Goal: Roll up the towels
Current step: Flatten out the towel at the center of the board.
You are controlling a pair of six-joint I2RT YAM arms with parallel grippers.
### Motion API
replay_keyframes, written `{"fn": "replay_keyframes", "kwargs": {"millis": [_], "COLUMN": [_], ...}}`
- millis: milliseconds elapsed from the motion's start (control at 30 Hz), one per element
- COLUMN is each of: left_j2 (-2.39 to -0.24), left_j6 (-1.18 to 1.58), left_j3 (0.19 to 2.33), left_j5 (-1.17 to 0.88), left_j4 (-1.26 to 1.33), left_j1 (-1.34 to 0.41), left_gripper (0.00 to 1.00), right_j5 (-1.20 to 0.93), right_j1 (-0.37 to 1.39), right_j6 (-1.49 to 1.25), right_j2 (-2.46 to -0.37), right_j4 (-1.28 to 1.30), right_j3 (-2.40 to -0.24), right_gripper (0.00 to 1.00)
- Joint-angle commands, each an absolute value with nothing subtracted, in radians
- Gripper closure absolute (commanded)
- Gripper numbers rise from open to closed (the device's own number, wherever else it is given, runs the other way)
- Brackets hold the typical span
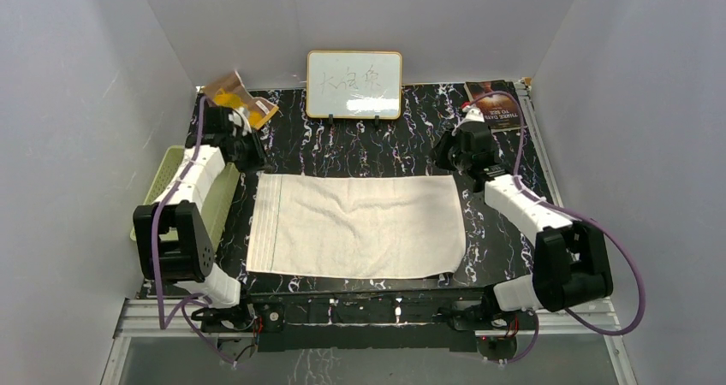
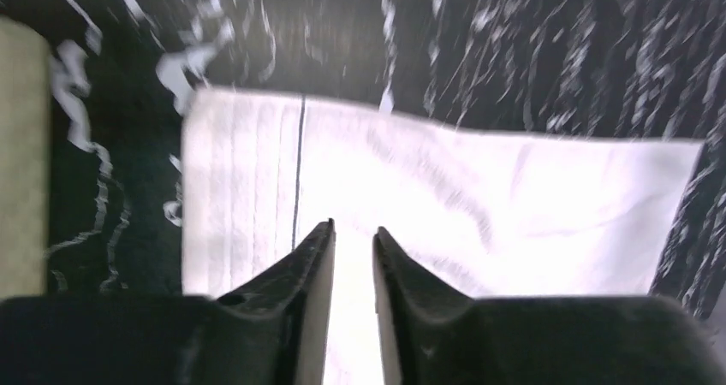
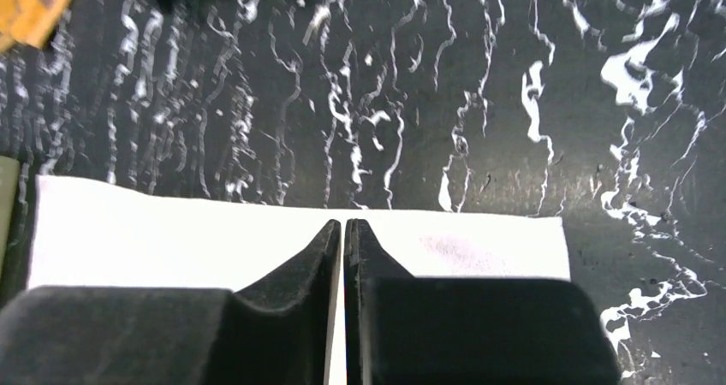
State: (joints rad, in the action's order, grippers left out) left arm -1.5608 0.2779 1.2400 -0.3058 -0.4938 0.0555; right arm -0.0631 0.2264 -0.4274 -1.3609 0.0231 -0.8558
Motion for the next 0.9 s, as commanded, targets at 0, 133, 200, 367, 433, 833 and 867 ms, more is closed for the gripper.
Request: {"fn": "replay_keyframes", "kwargs": {"millis": [0, 133, 200, 367, 433, 833, 867], "left_j2": [-1.588, -1.659, -1.702, -1.809, -1.843, -2.049, -2.067], "left_j6": [0.317, 0.319, 0.324, 0.337, 0.342, 0.317, 0.31], "left_j3": [1.052, 1.047, 1.06, 1.145, 1.171, 1.356, 1.389], "left_j5": [-0.368, -0.34, -0.304, -0.249, -0.241, -0.253, -0.254], "left_j4": [-0.422, -0.383, -0.358, -0.36, -0.36, -0.385, -0.4], "left_j1": [0.041, 0.042, 0.042, 0.044, 0.045, 0.058, 0.058], "left_gripper": [0.87, 1.0, 1.0, 1.0, 1.0, 1.0, 1.0], "right_j5": [-0.116, -0.133, -0.149, -0.133, -0.122, -0.08, -0.08], "right_j1": [0.201, 0.149, 0.129, 0.094, 0.081, 0.041, 0.04], "right_j6": [-0.47, -0.499, -0.499, -0.491, -0.489, -0.481, -0.479], "right_j2": [-1.432, -1.496, -1.535, -1.612, -1.64, -1.923, -1.945], "right_j4": [0.018, 0.002, 0.005, 0.042, 0.054, 0.071, 0.079], "right_j3": [-0.824, -0.818, -0.832, -0.868, -0.881, -1.089, -1.123], "right_gripper": [1.0, 1.0, 1.0, 1.0, 1.0, 1.0, 1.0]}}
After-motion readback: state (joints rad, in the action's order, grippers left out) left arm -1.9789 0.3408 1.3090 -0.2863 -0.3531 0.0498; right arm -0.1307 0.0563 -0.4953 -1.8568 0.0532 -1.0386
